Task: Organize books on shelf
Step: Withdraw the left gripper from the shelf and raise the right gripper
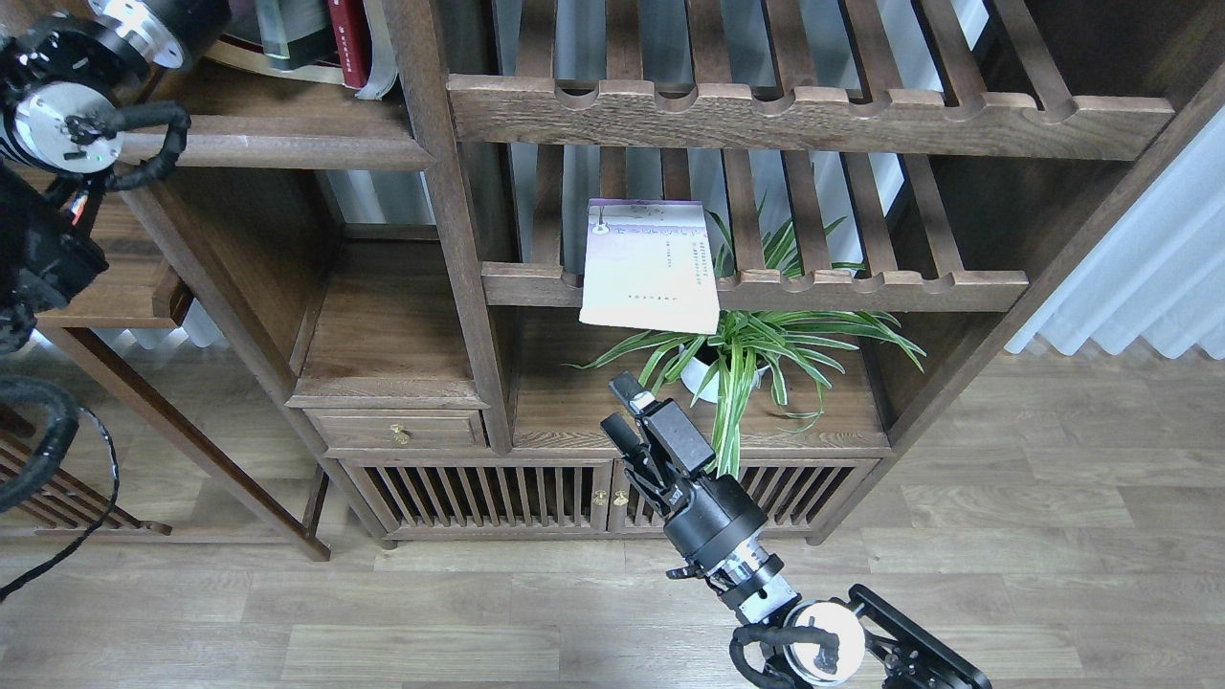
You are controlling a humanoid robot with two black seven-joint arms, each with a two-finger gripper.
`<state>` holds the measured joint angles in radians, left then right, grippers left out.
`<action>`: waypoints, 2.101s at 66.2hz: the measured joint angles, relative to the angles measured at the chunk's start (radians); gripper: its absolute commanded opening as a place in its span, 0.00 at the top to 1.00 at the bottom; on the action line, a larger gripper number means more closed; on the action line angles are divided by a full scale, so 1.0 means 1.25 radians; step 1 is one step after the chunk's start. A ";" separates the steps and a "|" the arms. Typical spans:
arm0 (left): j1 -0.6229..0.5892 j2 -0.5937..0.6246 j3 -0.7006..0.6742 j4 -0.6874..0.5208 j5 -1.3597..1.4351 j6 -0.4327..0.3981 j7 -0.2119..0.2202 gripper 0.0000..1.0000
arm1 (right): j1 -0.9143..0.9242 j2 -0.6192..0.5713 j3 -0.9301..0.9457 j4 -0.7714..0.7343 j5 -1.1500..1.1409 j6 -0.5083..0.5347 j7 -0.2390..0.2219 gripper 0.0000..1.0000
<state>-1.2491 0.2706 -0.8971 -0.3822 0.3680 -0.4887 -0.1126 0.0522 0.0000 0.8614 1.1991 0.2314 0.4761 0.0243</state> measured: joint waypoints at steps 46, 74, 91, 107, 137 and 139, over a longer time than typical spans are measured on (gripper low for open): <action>0.084 0.092 -0.024 -0.108 -0.188 0.000 0.013 0.02 | 0.020 0.000 0.041 0.038 0.060 0.010 0.002 0.00; 0.162 0.094 -0.032 -0.233 -0.283 0.000 0.027 0.01 | -0.010 0.000 0.040 0.035 -0.001 0.010 -0.006 0.00; 0.285 0.106 -0.091 -0.387 -0.284 0.000 0.180 0.00 | -0.016 0.000 0.092 0.034 -0.012 -0.016 -0.008 0.00; 0.362 0.104 -0.180 -0.489 -0.285 0.000 0.350 0.00 | -0.019 0.000 0.107 0.033 -0.022 -0.020 -0.011 0.00; 0.586 0.113 -0.297 -0.697 -0.286 0.000 0.404 0.00 | -0.020 0.000 0.101 0.033 -0.036 -0.035 -0.005 0.00; 0.607 0.111 -0.304 -0.702 -0.288 0.000 0.404 0.00 | -0.020 0.000 0.101 0.032 -0.036 -0.042 -0.004 0.00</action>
<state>-0.4905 0.4097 -1.2777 -1.2595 0.0077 -0.4887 0.3928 0.0276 0.0000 0.9879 1.2396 0.1860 0.4240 0.0198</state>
